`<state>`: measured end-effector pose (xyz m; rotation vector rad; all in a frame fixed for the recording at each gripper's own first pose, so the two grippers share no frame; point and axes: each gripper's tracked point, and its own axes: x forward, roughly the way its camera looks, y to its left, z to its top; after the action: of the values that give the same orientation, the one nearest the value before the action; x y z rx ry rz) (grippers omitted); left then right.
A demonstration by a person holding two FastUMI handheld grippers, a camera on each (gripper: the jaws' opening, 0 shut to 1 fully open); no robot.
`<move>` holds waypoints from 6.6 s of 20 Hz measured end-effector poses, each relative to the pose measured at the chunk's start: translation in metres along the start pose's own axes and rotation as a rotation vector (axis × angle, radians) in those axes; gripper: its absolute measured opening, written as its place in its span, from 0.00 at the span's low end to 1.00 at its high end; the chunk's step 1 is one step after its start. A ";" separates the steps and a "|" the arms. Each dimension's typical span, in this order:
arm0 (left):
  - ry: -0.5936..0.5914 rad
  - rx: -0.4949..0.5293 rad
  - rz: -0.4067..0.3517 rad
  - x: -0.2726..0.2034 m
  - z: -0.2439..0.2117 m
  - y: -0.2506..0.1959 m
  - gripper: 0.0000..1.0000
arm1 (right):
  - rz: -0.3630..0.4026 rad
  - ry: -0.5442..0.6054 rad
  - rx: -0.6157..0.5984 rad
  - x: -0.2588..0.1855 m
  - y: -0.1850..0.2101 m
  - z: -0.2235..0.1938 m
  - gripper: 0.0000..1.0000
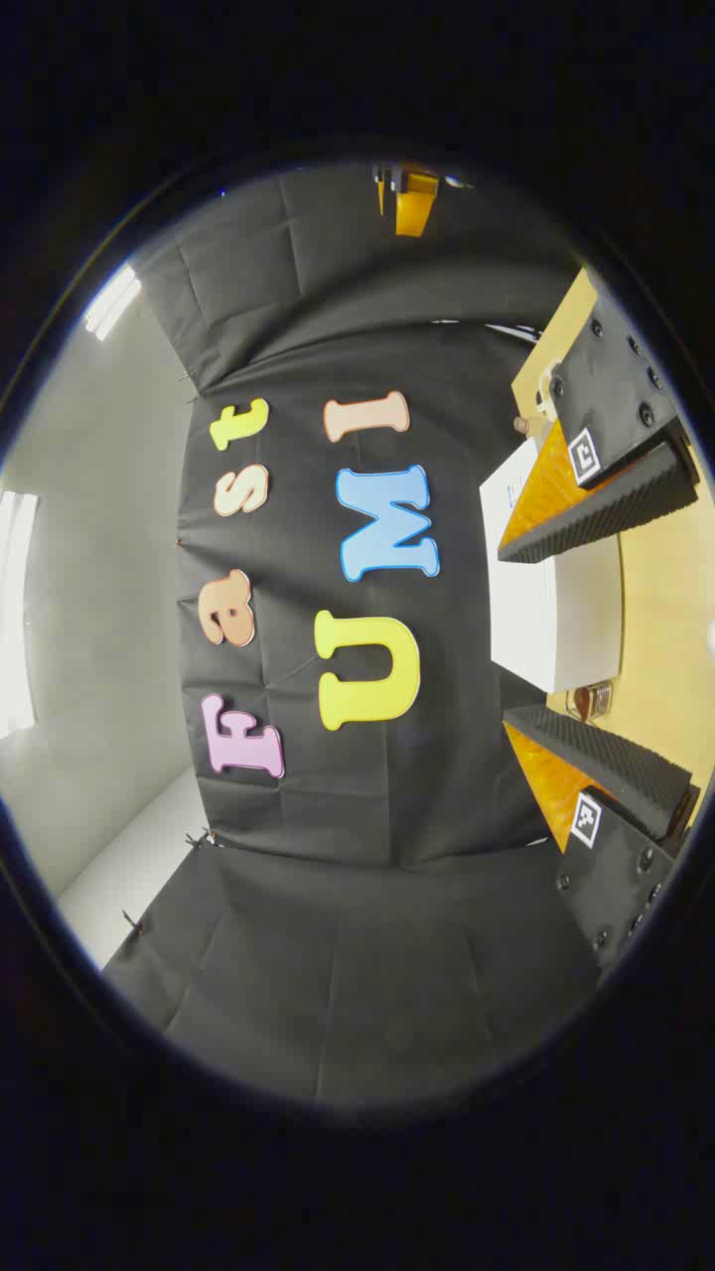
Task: Open the microwave oven with the left hand, put the food in, and close the microwave oven.
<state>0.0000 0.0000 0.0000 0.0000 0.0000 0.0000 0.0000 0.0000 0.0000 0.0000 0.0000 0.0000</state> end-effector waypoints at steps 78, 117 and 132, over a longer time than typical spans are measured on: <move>0.244 -0.060 -0.221 0.255 -0.348 -0.263 0.11 | -0.166 0.208 -0.061 0.004 -0.067 -0.024 0.98; 0.273 0.109 -0.024 0.026 -0.328 -0.050 0.97 | 0.320 0.232 -0.043 -0.021 0.106 -0.052 0.98; 0.324 0.031 0.064 -0.023 -0.351 0.117 0.94 | 0.389 0.256 -0.047 -0.036 0.204 -0.078 0.98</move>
<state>-0.0234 0.1172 -0.3508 0.0306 0.3235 0.0640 -0.0355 0.2036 -0.0777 -0.0470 0.2564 0.3888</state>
